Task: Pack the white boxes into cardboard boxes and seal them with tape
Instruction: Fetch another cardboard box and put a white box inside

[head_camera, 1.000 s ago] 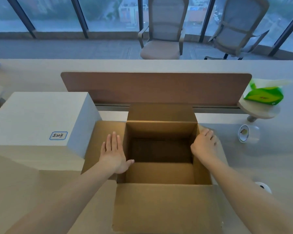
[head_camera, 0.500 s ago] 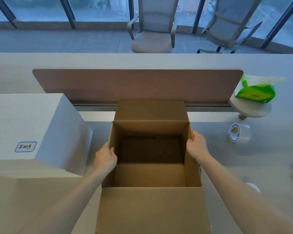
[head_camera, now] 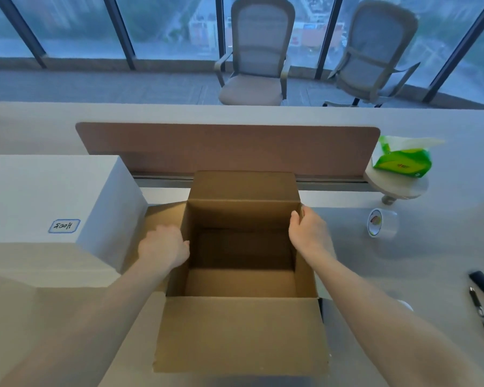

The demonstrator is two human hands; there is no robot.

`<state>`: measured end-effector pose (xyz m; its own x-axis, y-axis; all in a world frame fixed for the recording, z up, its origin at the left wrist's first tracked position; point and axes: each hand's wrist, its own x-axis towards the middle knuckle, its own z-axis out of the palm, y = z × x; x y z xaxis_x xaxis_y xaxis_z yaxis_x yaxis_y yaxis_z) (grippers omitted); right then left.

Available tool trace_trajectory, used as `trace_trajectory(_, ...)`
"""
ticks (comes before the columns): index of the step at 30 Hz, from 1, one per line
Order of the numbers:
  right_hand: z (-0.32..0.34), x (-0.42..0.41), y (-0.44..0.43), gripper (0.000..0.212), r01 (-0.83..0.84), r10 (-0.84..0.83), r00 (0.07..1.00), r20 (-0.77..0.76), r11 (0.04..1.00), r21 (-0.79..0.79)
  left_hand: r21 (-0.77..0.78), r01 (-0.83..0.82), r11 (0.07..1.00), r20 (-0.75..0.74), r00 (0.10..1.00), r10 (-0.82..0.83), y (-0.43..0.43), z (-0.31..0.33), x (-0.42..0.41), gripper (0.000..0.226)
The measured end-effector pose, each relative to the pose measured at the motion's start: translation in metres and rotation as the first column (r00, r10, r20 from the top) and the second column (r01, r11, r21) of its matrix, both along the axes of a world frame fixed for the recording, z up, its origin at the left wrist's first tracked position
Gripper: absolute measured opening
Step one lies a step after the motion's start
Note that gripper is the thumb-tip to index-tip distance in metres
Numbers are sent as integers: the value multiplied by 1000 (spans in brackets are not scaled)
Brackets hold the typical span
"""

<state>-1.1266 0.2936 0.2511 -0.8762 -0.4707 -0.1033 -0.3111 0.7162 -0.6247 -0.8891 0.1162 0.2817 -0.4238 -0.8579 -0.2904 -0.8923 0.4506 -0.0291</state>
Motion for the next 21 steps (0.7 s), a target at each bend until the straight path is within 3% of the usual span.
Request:
trace_trajectory(4,50,38,-14,19,-164,152,986,-66,953,-256,65,75,995,-257,965,-56,-4,32,8,27)
trace_trajectory(11,106,143,-51,31,-296,307,951,-39,866,-404,-8,254,967,-577,789,-212,1,92,79,32)
trace_trajectory(16,125,222,-86,28,-363,380,924,-43,839,-404,-65,278,958,-659,709,-251,-21,115,155,28)
trace_trajectory(21,144,264,-123,20,-428,433,899,-64,839,-337,-139,193,971,-642,729,-237,-61,129,212,38)
